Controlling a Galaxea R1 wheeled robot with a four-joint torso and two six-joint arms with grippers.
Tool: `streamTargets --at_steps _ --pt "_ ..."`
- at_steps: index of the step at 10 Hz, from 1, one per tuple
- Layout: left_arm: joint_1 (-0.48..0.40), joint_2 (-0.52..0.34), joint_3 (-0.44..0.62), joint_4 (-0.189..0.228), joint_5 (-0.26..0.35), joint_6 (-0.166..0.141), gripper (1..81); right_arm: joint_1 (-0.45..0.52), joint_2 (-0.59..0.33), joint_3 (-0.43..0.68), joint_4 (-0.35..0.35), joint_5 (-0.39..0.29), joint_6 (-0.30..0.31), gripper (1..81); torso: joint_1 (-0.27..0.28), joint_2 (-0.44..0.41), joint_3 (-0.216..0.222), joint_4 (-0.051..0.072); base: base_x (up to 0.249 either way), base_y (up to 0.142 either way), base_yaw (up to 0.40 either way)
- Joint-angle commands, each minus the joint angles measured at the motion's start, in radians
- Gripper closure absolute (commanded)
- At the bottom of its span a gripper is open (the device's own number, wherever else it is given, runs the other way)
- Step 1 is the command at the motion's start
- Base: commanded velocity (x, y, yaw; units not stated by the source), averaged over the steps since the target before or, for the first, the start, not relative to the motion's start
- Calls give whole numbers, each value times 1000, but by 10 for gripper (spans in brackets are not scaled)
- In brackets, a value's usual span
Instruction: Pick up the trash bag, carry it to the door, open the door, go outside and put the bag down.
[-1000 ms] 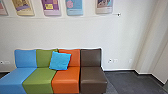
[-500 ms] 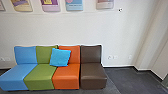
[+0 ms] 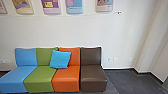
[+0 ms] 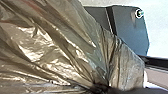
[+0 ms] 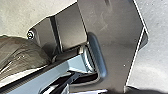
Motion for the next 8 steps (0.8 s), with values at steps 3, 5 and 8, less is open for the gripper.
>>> streamTargets --at_steps 3,5,8 --pt "-44 1 -9 2 73 2 811 36 4 -1 -10 -67 -3 10 -1 0 64 0 0 0 0" --pt "-45 4 -21 0 71 0 811 31 21 -18 -17 -67 -3 10 -2 0 86 0 0 0 0" --pt "-45 9 -26 2 64 2 811 28 64 -79 -32 -67 -3 10 -3 0 84 0 0 0 0"
